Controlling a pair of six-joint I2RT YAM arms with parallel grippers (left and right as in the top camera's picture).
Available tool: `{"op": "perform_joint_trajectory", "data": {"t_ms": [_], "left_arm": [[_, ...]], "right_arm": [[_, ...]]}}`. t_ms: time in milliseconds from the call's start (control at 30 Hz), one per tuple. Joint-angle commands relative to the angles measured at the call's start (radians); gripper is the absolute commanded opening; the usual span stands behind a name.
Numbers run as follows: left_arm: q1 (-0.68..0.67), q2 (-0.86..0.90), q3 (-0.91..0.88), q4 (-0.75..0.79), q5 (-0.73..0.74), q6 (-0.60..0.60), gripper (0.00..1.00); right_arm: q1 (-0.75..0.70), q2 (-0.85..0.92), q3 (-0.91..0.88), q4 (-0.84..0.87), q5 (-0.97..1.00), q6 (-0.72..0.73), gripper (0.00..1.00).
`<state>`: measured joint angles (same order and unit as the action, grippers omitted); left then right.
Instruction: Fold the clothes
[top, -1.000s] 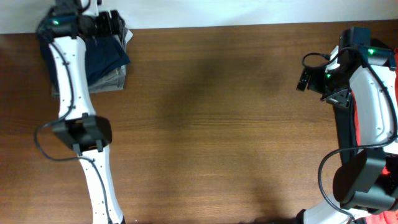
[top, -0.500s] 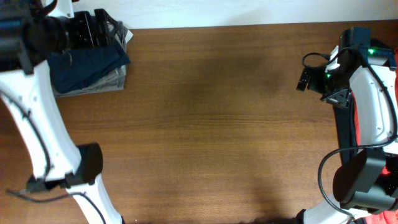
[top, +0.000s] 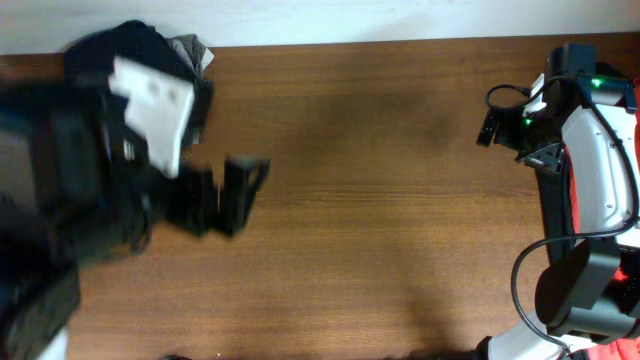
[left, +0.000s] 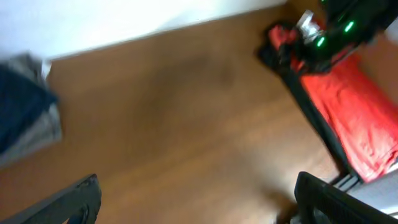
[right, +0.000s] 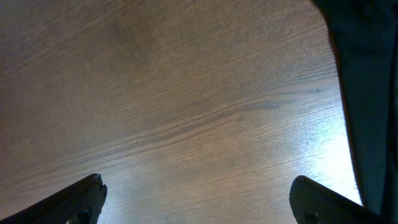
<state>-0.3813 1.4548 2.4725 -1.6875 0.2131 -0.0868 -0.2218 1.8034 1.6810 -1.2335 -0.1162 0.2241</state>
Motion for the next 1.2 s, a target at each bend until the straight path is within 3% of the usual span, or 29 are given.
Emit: {"op": "perform_joint_trajectory", "data": {"t_ms": [0,233,433,900,1167], "left_arm": [[-0.071,-0.134,-0.234,0.003,-0.165,-0.111,0.99],[-0.097,-0.368,-0.631,0.097,-0.172,-0.190,0.99],[-0.097,-0.462,-0.821,0.114,-0.176,-0.265,0.99],[-0.097,-0.462,-0.856,0.000,-0.215,-0.264,0.99],[-0.005,-0.465,-0.867,0.138,-0.232,-0.235,0.99]], "right_arm": [[-0.003,-0.005,0.006,-0.001,0.013,-0.007,0.99],[-0.003,-0.005,0.006,-0.001,0.013,-0.007,0.99],[-0.003,-0.005,0.006,-0.001,0.013,-0.007,0.99],[-0.003,-0.005,0.006,-0.001,0.013,-0.007,0.99],[-0.003,-0.005,0.006,-0.001,0.013,-0.007,0.99]]}}
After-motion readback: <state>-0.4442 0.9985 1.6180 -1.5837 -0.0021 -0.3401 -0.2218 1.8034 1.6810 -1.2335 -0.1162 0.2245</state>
